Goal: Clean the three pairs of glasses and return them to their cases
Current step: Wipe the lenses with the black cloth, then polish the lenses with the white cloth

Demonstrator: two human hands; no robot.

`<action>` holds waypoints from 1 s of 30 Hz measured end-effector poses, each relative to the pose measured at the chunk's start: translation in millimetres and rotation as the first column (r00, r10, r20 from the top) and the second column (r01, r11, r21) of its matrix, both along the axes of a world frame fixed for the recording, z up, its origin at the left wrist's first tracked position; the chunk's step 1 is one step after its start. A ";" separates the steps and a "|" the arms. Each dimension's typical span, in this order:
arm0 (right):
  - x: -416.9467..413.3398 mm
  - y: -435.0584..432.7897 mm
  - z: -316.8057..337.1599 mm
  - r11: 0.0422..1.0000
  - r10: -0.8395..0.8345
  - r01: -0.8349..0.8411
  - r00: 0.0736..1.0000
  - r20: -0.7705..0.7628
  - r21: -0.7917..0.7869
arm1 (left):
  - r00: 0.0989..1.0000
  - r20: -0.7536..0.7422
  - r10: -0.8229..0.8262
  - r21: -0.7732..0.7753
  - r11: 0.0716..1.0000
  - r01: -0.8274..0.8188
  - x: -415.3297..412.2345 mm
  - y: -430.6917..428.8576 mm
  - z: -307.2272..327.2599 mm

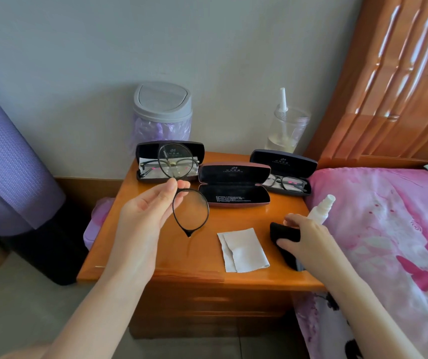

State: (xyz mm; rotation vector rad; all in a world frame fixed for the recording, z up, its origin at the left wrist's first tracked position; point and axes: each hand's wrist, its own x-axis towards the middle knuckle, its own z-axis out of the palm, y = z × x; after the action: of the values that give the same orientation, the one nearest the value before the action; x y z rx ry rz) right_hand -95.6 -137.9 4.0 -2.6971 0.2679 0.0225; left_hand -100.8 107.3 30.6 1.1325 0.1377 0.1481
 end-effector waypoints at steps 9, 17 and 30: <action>-12.7 40.1 -6.3 0.940 0.330 -0.233 0.805 0.492 -0.249 | 1.000 -0.019 -0.011 0.027 1.000 0.012 -0.9 0.3 -0.7; -4.6 63.2 -22.0 0.972 0.221 -0.205 0.964 0.149 -0.115 | 0.999 -0.033 -0.024 0.038 0.999 0.025 -1.4 -0.7 -2.6; 0.5 46.6 -16.8 0.946 0.127 -0.145 0.989 0.081 0.290 | 0.998 -0.046 -0.050 0.002 0.999 0.050 -3.9 -3.0 -0.9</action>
State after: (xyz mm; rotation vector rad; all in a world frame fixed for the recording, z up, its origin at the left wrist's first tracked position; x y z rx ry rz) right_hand -95.1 -91.4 -12.8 -2.4080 0.0523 0.0196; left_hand -104.6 104.3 29.7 1.1421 0.1497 0.0781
